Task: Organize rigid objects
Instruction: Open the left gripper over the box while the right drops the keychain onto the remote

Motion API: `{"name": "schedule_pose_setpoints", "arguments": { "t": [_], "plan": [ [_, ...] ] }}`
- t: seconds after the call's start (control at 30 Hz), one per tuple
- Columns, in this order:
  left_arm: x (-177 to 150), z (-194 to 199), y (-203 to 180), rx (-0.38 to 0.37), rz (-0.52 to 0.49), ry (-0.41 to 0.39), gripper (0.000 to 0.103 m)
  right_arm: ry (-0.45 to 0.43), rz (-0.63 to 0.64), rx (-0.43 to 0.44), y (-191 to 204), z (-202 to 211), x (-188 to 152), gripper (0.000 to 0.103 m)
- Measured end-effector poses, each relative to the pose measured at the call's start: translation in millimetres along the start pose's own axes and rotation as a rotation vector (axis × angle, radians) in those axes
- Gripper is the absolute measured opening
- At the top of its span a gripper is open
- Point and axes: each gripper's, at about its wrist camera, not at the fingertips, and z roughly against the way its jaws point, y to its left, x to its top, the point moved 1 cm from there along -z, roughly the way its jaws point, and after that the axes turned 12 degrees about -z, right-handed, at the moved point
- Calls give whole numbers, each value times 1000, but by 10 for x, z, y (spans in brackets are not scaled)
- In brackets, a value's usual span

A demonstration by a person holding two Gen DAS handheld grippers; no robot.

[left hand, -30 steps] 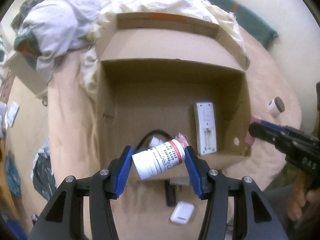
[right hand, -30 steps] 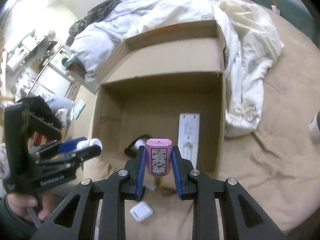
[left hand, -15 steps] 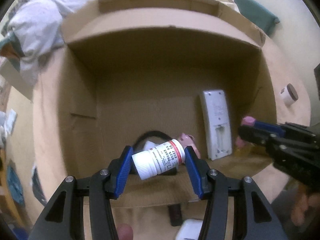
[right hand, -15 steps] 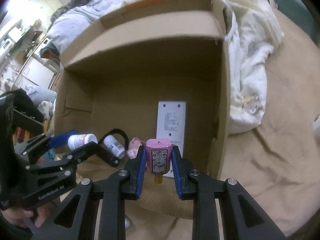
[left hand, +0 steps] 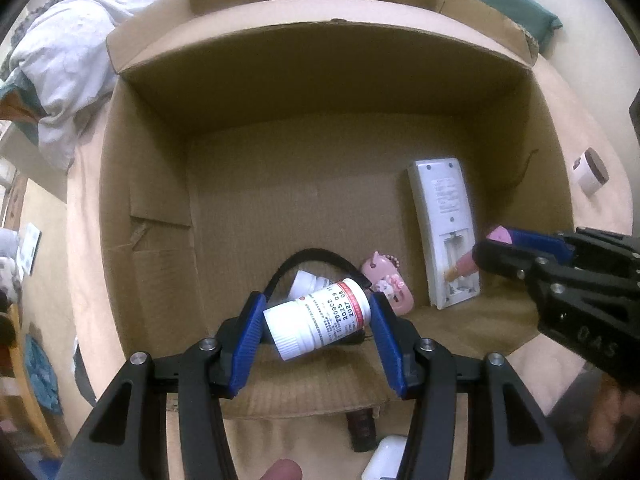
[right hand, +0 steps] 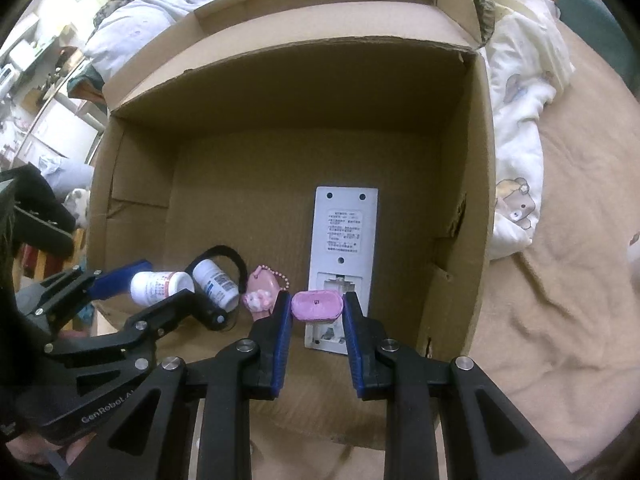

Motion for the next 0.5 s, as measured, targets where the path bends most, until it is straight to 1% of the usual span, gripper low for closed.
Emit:
{"name": "schedule_pose_setpoints", "arguments": {
  "t": [0.1, 0.13, 0.17, 0.2, 0.23, 0.27, 0.3, 0.37, 0.43, 0.5],
  "plan": [
    [-1, -9, -6, -9, -8, 6, 51, -2, -6, -9, 17, -3, 14, 29],
    [-3, -11, -1, -24, -10, 13, 60, 6, -12, -5, 15, -6, 23, 30],
    [1, 0, 0, -38, -9, 16, 67, 19, -17, 4, 14, -2, 29, 37],
    [0, 26, -7, -40, -4, 6, 78, 19, -20, 17, 15, 10, 37, 57],
    [4, 55, -3, -37, 0, -6, 81, 1, -29, 33, 7, 54, 50, 70],
    [6, 79, -6, -32, 3, -16, 82, -18, -37, 43, -5, 97, 58, 84],
    [10, 100, -3, -25, 5, -20, 83, -29, -46, 49, -21, 136, 67, 87],
    [10, 121, 16, -21, 12, -22, 84, -31, -69, 79, -66, 177, 85, 88],
    [4, 137, 43, -25, 22, -28, 84, -33, -90, 119, -105, 201, 99, 92],
    [5, 152, 73, -18, 32, -30, 84, -37, -96, 137, -105, 219, 101, 97]
  ]
}}
